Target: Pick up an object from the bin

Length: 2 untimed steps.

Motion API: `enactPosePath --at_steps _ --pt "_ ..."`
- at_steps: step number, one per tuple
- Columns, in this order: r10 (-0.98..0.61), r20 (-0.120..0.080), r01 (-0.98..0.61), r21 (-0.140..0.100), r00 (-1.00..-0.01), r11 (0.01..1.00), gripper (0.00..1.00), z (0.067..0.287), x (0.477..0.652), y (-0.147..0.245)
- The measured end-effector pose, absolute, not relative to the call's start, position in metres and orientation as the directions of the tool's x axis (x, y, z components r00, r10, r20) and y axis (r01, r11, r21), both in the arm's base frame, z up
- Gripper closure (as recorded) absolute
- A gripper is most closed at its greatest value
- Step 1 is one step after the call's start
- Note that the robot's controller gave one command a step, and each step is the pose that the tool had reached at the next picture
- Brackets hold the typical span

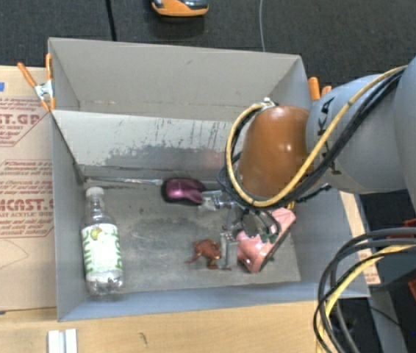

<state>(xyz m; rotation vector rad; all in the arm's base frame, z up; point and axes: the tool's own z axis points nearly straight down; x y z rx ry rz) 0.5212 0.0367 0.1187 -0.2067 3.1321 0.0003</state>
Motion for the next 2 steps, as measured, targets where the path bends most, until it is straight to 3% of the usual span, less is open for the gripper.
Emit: enactPosePath --at_steps 1,2 --pt "-0.191 -0.003 -0.191 0.001 -0.982 0.982 1.0 0.0706 0.5244 0.0056" --pt "-0.191 -0.003 -0.191 0.002 -0.982 0.982 1.0 0.0706 0.5244 0.0056"
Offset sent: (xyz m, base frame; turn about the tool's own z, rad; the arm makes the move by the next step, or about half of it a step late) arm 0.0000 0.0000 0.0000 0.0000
